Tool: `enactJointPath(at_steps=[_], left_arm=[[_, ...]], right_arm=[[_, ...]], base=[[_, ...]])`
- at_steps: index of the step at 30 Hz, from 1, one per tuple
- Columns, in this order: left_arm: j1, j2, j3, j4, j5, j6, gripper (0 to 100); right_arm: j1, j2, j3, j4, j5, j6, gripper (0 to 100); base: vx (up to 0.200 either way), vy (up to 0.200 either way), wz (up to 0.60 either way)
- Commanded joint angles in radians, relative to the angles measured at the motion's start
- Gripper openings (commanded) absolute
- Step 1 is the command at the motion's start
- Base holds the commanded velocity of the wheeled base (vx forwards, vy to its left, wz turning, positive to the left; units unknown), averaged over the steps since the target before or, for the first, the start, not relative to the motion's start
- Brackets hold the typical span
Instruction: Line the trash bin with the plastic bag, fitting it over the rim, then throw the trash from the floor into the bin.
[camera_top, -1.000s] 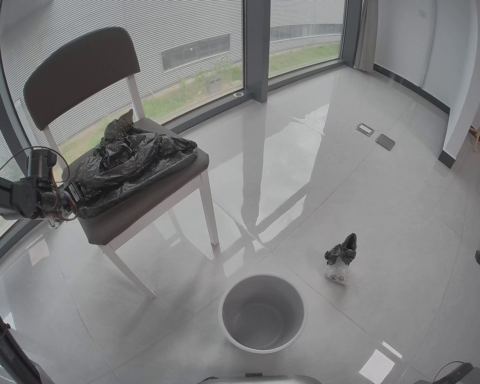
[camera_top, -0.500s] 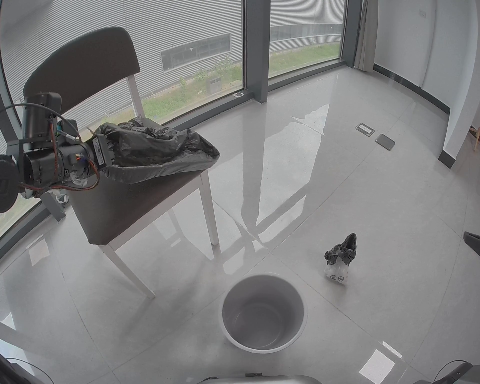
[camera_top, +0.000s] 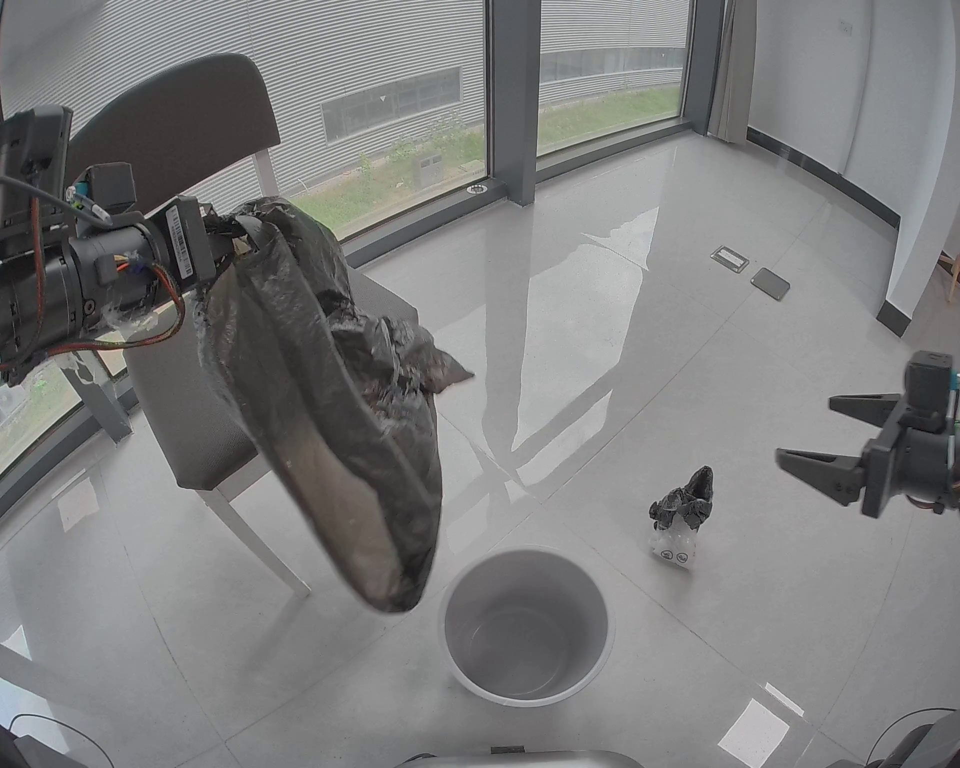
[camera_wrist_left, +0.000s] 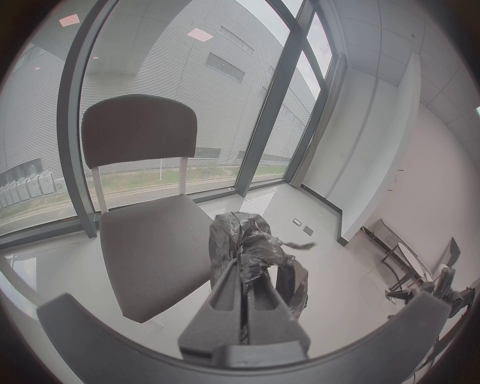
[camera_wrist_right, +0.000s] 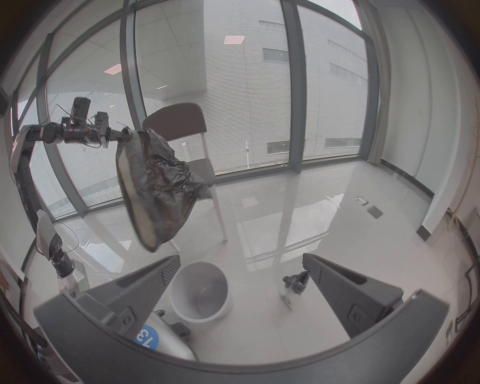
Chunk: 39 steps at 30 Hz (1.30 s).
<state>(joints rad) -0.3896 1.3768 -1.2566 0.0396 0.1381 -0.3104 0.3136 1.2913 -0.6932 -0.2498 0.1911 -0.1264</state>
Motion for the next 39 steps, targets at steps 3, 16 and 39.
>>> enactJointPath(at_steps=[3,16,39], left_arm=[[-0.041,-0.018,-0.149,0.095,0.035,-0.012,0],[-0.137,0.07,-0.402,0.148,0.067,-0.016,0],[-0.245,0.13,-0.52,0.149,0.069,-0.018,0]], right_arm=[[0.217,0.27,-0.006,-0.183,-0.111,0.083,100],[0.407,0.444,-0.17,-0.235,-0.245,0.16,100],[0.519,0.712,-0.502,-0.233,-0.308,0.241,100]], base=[[0.0,0.0,0.0],[0.0,0.0,0.0],[0.0,0.0,0.0]])
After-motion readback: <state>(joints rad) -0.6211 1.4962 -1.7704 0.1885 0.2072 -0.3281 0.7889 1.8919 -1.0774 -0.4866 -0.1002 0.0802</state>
